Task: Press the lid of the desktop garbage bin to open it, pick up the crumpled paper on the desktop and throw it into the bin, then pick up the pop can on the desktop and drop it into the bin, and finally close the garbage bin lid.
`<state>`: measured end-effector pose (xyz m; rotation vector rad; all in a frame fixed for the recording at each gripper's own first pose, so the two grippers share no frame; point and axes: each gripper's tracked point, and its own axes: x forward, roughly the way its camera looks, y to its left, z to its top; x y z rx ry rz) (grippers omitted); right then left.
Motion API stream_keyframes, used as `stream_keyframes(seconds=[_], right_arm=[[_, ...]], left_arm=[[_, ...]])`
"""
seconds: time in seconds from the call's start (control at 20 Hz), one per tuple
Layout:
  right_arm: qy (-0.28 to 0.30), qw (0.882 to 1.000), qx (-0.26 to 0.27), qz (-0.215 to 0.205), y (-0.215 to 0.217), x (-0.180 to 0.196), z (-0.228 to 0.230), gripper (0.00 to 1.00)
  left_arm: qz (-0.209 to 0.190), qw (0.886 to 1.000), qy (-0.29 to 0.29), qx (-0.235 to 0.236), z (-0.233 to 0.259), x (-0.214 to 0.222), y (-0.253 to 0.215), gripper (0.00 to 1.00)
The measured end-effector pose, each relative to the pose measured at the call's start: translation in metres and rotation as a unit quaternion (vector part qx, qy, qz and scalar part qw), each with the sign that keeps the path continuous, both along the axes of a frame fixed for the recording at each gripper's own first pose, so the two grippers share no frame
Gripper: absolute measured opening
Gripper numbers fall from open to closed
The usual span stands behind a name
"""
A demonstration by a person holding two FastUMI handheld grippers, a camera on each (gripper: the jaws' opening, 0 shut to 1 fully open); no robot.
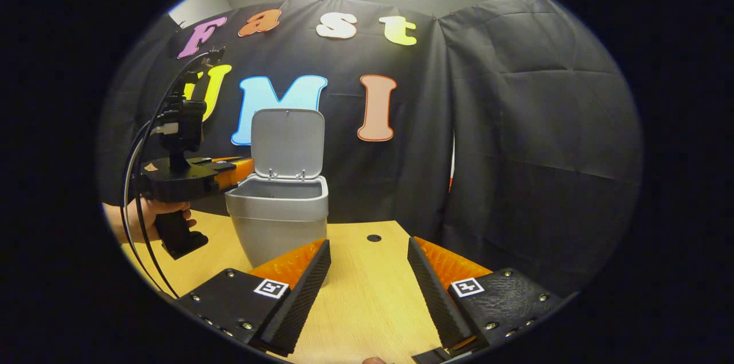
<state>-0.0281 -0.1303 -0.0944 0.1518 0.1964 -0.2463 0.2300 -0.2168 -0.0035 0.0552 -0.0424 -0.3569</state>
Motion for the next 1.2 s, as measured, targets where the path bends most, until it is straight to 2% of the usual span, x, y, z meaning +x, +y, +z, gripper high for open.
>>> stream_keyframes(seconds=[0.05,0.1,0.3,0.5,0.6,0.65,0.75,0.8,0.85,0.95,1.0,1.05,1.2], right_arm=[[0.004,1.000,0.002,-0.006,0.001,-0.005,-0.002,0.88],[0.006,1.000,0.004,-0.010,0.001,-0.009,-0.004,0.88],[0.011,1.000,-0.006,-0.016,0.008,-0.021,-0.004,0.88],[0.006,1.000,-0.015,-0.006,0.016,-0.025,0.001,0.88],[0.001,1.000,-0.014,0.002,0.023,-0.026,0.005,0.88],[-0.002,1.000,-0.013,0.008,0.028,-0.025,0.007,0.88],[-0.003,1.000,-0.017,0.021,0.035,-0.023,0.006,0.88],[-0.003,0.999,-0.018,0.028,0.038,-0.023,0.005,0.88],[-0.002,0.999,-0.019,0.035,0.041,-0.022,0.005,0.88],[-0.004,0.998,-0.018,0.055,0.051,-0.021,0.006,0.88],[-0.005,0.998,-0.015,0.067,0.058,-0.021,0.006,0.90],[-0.006,0.997,-0.012,0.076,0.062,-0.019,0.006,0.97],[-0.008,0.994,-0.001,0.107,0.080,-0.017,0.005,0.97]], left_arm=[[-0.007,1.000,0.007,0.002,-0.006,0.003,-0.002,0.29],[-0.010,1.000,0.015,0.002,-0.012,0.006,-0.004,0.41],[-0.006,1.000,0.025,0.010,-0.019,0.013,0.001,0.58],[-0.022,0.999,0.031,0.005,-0.020,0.008,-0.002,0.77],[-0.017,0.999,0.036,-0.003,-0.020,0.003,0.004,1.00],[-0.015,0.999,0.038,-0.008,-0.020,0.000,0.006,0.94],[-0.008,0.999,0.036,-0.012,-0.019,-0.009,0.015,0.95],[-0.002,0.999,0.034,-0.009,-0.018,-0.013,0.020,1.00],[0.003,0.999,0.031,-0.008,-0.015,-0.019,0.026,0.96],[0.010,0.999,0.028,-0.012,-0.011,-0.034,0.038,0.96],[0.014,0.999,0.026,-0.015,-0.009,-0.043,0.043,0.96],[0.020,0.999,0.023,-0.016,-0.005,-0.053,0.051,0.96],[0.038,0.999,0.014,-0.013,0.001,-0.080,0.073,0.95]])
